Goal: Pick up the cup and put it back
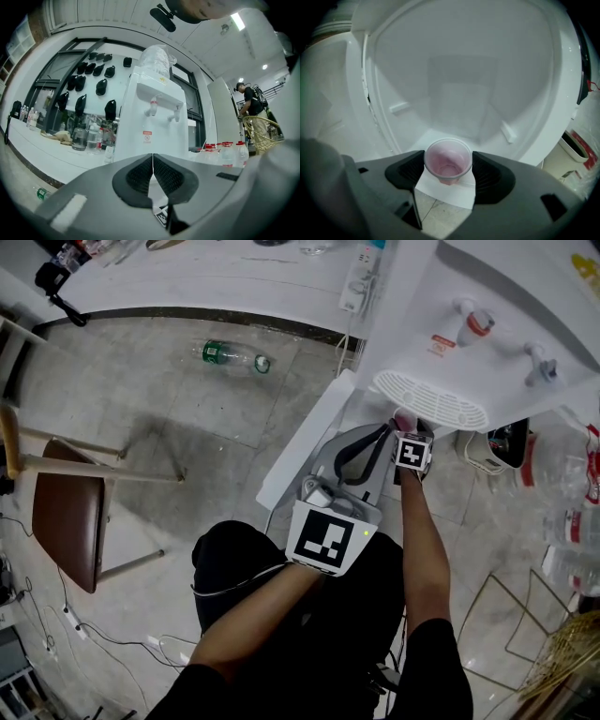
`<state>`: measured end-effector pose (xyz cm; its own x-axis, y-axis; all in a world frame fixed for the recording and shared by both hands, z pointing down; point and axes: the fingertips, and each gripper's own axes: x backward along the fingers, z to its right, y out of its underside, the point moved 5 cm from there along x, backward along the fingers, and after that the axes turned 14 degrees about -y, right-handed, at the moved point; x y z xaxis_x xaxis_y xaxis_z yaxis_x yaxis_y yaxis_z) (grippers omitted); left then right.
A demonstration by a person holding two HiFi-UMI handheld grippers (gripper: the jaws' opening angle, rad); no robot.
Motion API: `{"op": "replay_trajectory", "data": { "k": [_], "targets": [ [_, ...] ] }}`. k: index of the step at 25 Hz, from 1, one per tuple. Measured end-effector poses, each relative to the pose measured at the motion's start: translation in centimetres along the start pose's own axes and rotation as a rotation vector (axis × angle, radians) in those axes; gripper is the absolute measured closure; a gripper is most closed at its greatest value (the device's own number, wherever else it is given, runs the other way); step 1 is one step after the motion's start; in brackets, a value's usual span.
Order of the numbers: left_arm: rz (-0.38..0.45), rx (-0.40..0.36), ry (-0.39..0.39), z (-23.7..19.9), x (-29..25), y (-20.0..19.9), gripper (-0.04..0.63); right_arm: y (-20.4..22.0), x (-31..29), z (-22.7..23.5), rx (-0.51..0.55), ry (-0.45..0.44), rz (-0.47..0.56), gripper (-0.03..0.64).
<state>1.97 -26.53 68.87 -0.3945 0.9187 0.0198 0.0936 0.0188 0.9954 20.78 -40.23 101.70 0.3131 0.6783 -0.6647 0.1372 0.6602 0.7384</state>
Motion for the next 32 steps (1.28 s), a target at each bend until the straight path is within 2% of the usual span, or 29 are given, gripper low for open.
{"op": "replay_trajectory", "data": {
  "k": [4, 16, 21, 32],
  "targets": [
    [-0.011, -0.003, 0.005, 0.3, 0.3, -0.2, 0.588, 0.0, 2.0, -1.2, 0.007, -0.023, -0.008, 0.308],
    [0.025, -0.025, 0.021, 2.6, 0.7, -1.3, 0.588, 0.1, 10.9, -4.9, 0.067, -0.173, 0.011, 0.310],
    [0.038, -0.034, 0.010, 3.2, 0.5, -1.6, 0.588, 0.2, 15.5, -5.9, 0.062, -0.233, 0.029, 0.310],
    [0.030, -0.030, 0.004, 3.8, -0.1, -1.2, 0.588, -3.1, 25.9, -9.6, 0.203, -0.390, 0.020, 0.311]
  ]
}}
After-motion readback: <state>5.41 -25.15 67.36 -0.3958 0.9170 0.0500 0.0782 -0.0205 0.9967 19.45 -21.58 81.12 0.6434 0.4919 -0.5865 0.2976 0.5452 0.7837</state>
